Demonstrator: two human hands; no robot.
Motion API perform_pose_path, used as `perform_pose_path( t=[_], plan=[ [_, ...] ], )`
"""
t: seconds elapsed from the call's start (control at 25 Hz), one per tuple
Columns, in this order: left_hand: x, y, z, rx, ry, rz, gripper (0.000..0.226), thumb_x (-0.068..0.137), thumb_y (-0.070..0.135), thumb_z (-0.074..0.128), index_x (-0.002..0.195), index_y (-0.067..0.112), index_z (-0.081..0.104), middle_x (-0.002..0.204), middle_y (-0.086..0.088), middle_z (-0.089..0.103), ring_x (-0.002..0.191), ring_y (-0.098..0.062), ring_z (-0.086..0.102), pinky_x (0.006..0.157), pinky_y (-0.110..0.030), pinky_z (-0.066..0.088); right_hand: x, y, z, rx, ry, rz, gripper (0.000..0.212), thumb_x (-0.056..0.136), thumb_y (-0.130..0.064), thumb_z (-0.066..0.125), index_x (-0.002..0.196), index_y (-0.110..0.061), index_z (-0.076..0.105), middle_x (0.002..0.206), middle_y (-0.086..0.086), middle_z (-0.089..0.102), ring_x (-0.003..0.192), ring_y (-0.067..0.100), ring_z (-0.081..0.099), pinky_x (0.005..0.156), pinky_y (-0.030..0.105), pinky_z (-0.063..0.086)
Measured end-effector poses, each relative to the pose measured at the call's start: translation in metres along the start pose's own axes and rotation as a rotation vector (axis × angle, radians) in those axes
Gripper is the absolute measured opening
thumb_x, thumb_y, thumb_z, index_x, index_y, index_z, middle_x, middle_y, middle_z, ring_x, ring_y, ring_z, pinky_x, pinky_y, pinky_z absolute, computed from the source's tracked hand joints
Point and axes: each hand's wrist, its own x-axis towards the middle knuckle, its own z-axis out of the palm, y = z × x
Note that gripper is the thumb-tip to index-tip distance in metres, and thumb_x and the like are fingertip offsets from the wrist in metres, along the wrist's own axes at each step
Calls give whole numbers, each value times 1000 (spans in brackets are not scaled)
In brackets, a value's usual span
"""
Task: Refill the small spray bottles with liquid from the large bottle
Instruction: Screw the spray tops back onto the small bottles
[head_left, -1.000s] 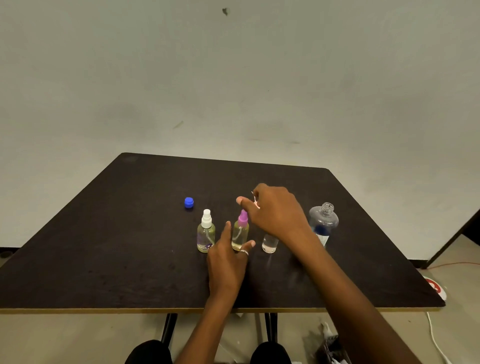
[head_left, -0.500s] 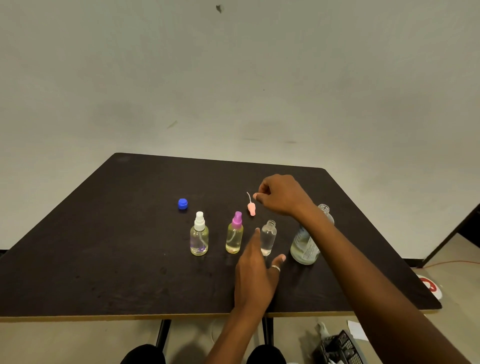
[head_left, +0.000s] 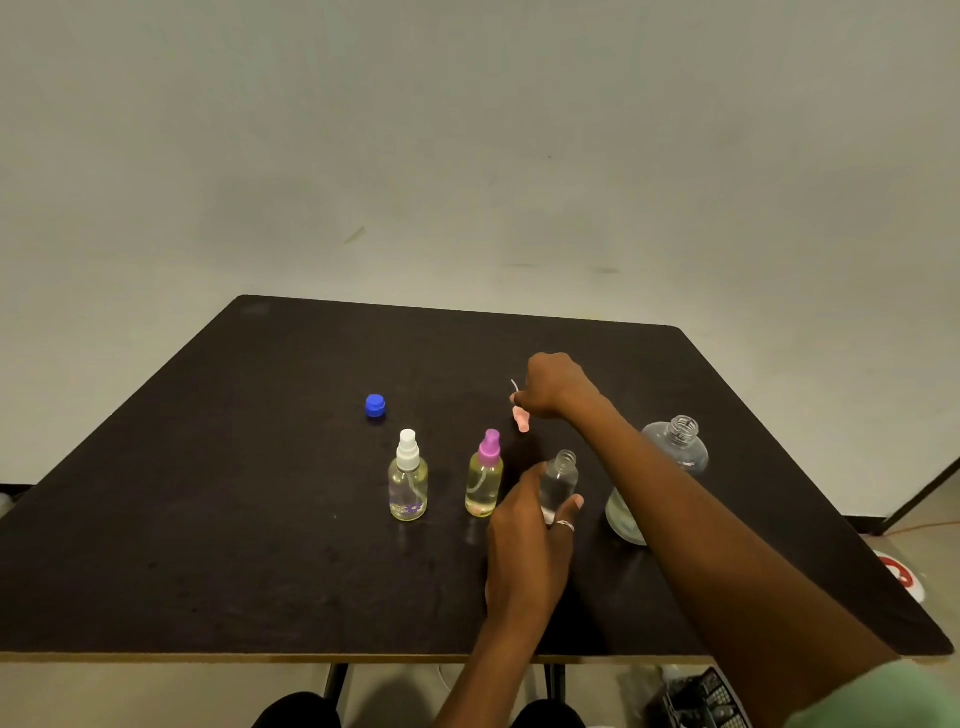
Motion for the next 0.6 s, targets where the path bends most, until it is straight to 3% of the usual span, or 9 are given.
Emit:
perform_pose_path(
  t=[0.2, 0.36, 0.6],
  plan=[
    [0, -2, 1, 16, -2, 5, 39, 89, 34, 68, 127, 29, 59, 118, 13, 67, 108, 0, 60, 93, -21, 50, 15, -1, 12, -64, -89, 3, 27, 87, -32, 71, 88, -8, 59, 71, 3, 53, 75, 20, 59, 71, 29, 51],
    [1, -3, 1, 12, -4, -4, 39, 89, 35, 67, 127, 30, 58, 116, 14, 67, 107, 0, 61, 92, -22, 51, 18, -3, 16, -79, -92, 8, 28, 81, -28, 77, 80, -11, 55, 77, 6, 58, 76, 21, 61, 72, 31, 54],
    [2, -4, 1, 25, -14, 11, 40, 90, 37, 66, 128, 28, 58, 117, 13, 67, 108, 0, 61, 92, -18, 50, 7, -8, 7, -99, -81, -14, 13, 78, -17, 73, 75, -7, 65, 80, 9, 68, 75, 21, 66, 70, 31, 58]
  ],
)
